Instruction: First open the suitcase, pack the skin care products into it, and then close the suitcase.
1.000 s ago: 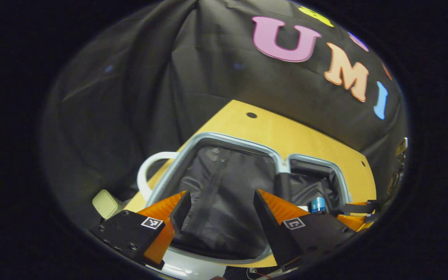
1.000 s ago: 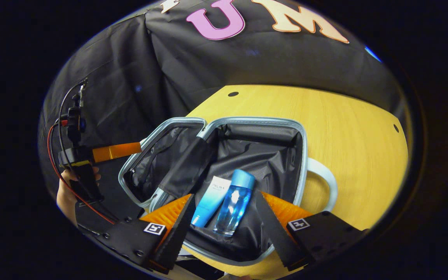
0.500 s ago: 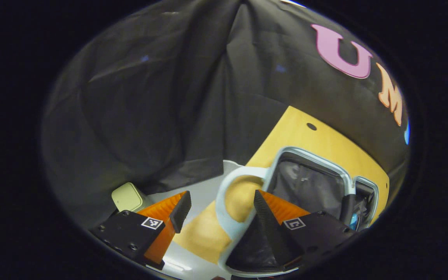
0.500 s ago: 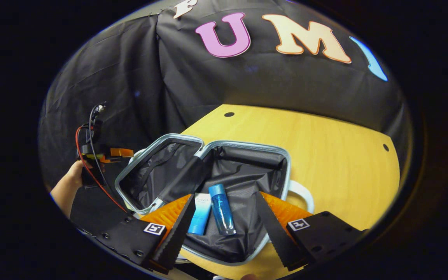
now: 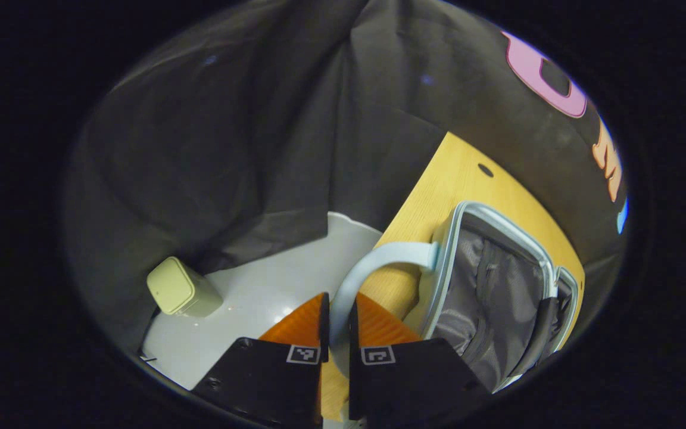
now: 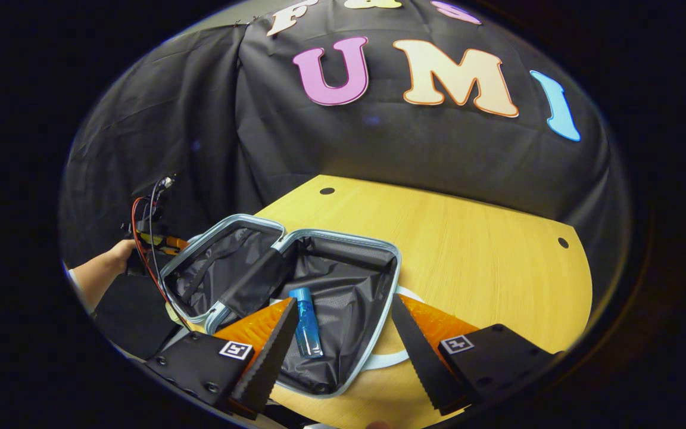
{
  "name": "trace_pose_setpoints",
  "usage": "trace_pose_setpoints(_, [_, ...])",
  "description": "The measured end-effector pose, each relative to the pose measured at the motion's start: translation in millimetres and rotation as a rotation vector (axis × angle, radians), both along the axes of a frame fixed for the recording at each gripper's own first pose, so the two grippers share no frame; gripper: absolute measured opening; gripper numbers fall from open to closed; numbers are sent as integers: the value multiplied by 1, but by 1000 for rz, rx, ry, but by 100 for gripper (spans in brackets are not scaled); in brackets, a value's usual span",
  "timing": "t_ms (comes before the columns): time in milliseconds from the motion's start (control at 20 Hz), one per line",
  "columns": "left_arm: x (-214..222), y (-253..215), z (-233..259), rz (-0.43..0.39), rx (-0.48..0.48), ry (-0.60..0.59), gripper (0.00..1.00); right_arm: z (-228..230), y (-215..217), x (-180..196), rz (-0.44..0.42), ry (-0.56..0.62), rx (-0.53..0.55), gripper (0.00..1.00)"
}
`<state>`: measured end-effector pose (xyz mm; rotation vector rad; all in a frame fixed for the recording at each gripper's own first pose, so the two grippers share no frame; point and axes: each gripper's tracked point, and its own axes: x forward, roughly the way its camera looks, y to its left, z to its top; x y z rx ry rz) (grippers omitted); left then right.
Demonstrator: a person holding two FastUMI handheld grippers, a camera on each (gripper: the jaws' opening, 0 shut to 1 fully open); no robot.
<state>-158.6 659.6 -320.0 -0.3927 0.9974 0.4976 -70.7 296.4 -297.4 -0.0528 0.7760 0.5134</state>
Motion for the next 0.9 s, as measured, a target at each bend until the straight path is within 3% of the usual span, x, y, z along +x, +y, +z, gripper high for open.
trace_pose_setpoints(150, [7, -4, 26, -26, 70, -27, 1, 11, -13, 4, -21, -49, 26, 98])
trace_pose_setpoints(300, [11, -6, 66, -92, 207, -39, 0, 16, -27, 2, -16, -68, 45, 99])
trace_pose_setpoints(450, [22, -23, 119, -124, 278, -95, 0, 27, -41, 2, -2, -93, 52, 98])
trace_pose_setpoints(650, [35, -64, 195, -168, 314, -210, 0, 39, -53, 5, 31, -117, 76, 98])
trace_pose_setpoints(900, [56, -156, 264, -299, 336, -326, 0, 52, -67, 10, 63, -142, 109, 98])
